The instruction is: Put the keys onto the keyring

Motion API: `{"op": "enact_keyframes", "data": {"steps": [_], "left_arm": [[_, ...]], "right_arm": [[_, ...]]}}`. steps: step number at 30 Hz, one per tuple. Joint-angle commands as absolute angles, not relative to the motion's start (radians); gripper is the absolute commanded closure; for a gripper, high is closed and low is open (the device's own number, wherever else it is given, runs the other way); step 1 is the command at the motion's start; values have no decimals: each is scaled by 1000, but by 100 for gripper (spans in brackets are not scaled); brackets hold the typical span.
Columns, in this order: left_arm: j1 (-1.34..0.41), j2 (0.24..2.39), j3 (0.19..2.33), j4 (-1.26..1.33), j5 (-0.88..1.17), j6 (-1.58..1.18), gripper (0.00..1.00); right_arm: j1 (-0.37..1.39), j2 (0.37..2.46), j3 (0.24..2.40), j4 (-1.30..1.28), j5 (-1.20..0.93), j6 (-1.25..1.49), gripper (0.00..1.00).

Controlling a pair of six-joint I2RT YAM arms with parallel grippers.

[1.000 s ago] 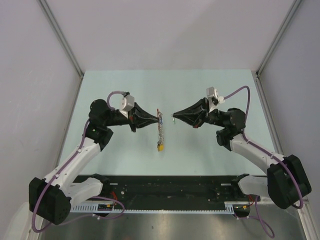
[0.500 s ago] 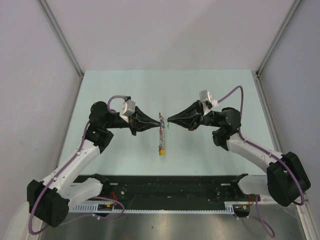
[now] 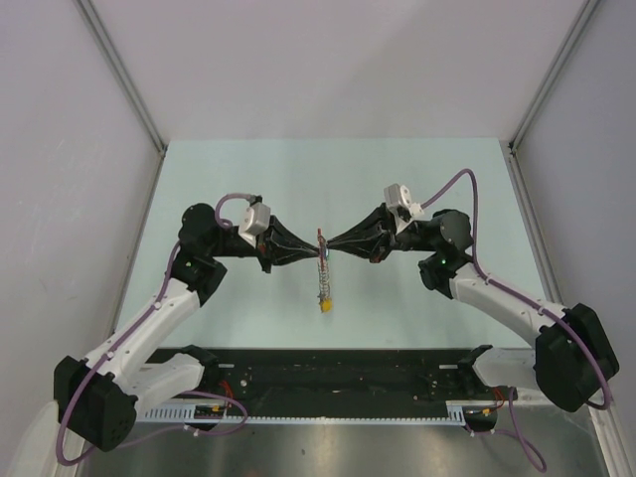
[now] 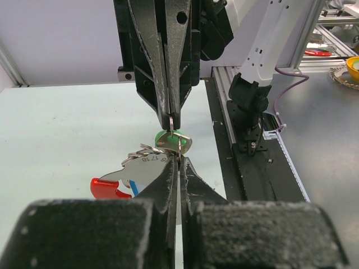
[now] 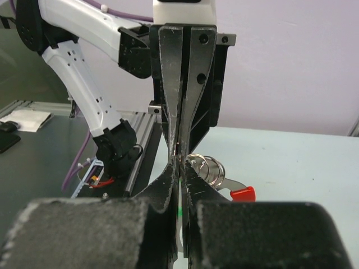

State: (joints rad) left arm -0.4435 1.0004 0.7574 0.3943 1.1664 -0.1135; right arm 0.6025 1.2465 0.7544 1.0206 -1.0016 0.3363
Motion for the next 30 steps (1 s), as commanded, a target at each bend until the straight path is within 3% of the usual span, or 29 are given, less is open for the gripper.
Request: {"op": "enact_keyframes", "data": {"steps": [1, 30], "left_arm": [[-451, 991, 759, 445, 1207, -106, 100], [-453, 986, 761, 439, 1198, -109, 100]], "right_arm": [[611, 1200, 801, 950, -1011, 255, 100], [638, 1175, 822, 864, -1005, 195, 100]]}}
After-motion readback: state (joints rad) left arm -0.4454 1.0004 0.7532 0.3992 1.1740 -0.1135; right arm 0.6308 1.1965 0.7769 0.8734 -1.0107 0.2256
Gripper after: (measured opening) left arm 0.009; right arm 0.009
